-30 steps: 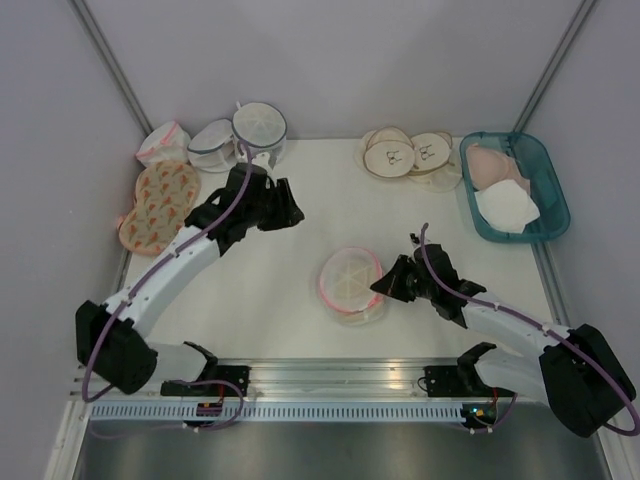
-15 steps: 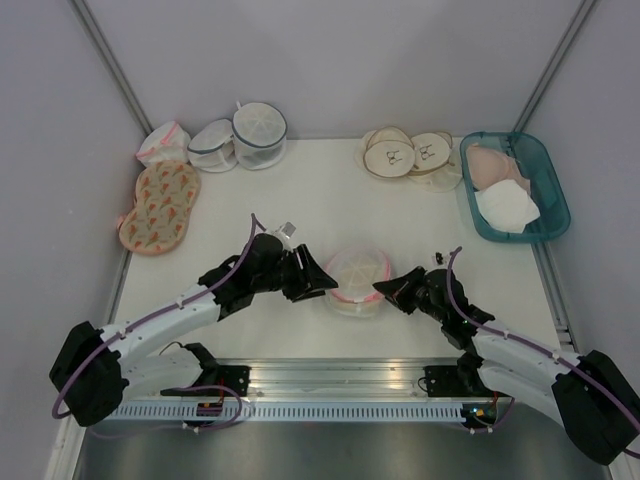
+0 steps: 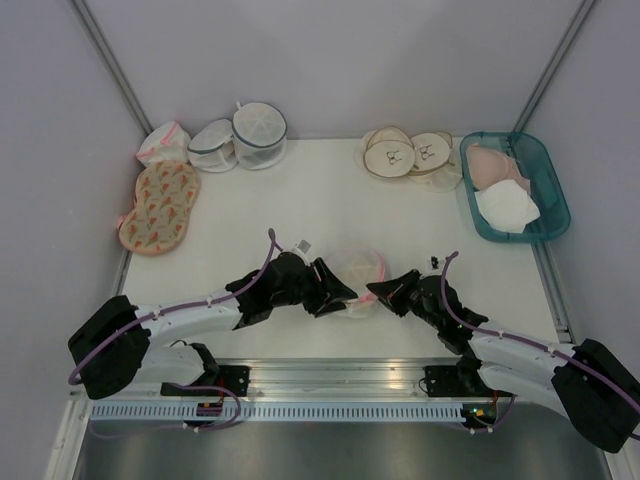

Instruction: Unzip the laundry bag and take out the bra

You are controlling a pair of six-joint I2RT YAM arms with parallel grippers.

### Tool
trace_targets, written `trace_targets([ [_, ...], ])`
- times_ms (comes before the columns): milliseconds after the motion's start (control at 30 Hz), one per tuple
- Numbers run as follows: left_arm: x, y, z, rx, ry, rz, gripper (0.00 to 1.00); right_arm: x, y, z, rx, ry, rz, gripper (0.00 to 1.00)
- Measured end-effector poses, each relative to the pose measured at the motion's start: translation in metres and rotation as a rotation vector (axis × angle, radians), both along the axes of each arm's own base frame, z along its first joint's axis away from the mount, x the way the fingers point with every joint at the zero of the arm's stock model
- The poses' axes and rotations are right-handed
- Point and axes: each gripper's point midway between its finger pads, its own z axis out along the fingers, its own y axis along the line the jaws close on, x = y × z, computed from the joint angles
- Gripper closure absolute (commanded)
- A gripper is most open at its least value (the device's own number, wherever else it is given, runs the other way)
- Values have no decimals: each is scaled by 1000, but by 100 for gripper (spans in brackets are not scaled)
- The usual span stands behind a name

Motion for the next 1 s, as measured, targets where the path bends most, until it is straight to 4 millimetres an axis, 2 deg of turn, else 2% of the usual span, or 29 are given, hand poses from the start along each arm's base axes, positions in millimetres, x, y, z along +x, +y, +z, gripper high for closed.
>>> trace_targets([
  [67, 2, -2, -6, 9, 17, 16, 44, -2, 2, 1, 4, -6, 1, 100],
  [333, 14, -1, -6, 11, 0, 83, 44, -6, 2, 3, 16, -27, -15, 100],
  [667, 12, -1, -9, 16, 17, 99, 43, -4, -2, 5, 19, -48, -41, 100],
  [1000, 16, -1, -30, 68, 43, 119, 43, -4, -4, -1, -24, -69, -21, 100],
])
